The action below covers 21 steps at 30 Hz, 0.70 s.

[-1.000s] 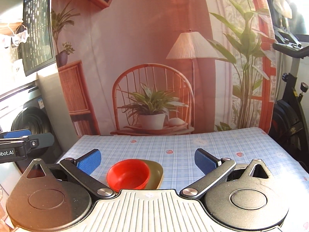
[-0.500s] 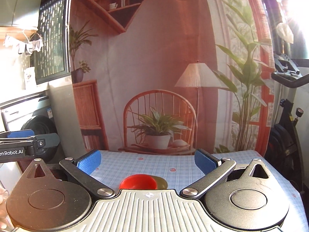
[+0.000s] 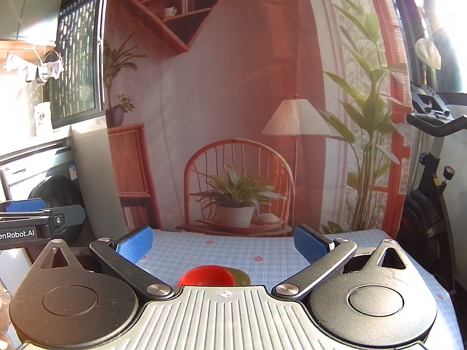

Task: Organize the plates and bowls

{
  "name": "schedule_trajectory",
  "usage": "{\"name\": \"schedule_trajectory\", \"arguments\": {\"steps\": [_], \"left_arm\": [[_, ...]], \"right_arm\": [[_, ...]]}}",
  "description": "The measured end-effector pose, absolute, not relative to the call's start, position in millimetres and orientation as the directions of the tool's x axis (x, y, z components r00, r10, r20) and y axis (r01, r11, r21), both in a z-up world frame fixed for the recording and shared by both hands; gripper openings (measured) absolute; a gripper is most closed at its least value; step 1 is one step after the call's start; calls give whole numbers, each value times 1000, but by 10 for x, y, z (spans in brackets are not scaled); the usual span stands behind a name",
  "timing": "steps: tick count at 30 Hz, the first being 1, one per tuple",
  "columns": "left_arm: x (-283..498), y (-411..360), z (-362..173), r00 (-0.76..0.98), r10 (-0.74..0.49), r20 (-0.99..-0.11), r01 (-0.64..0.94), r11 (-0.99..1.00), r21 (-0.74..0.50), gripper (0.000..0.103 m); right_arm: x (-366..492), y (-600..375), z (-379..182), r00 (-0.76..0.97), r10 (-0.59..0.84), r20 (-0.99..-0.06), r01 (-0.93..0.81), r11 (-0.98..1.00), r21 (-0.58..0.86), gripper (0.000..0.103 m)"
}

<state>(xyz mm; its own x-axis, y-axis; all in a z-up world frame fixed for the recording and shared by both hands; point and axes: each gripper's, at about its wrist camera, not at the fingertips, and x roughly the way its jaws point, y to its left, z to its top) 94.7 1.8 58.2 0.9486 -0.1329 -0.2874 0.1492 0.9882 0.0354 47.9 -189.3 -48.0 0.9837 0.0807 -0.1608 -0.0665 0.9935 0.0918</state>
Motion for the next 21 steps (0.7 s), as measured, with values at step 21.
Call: {"name": "schedule_trajectory", "arguments": {"steps": [21], "left_arm": [[940,41,597,947,-135,-293,153,988,37,86]], "right_arm": [[448,-1956,-518,986,52,-159,-35,993,109,103]]}}
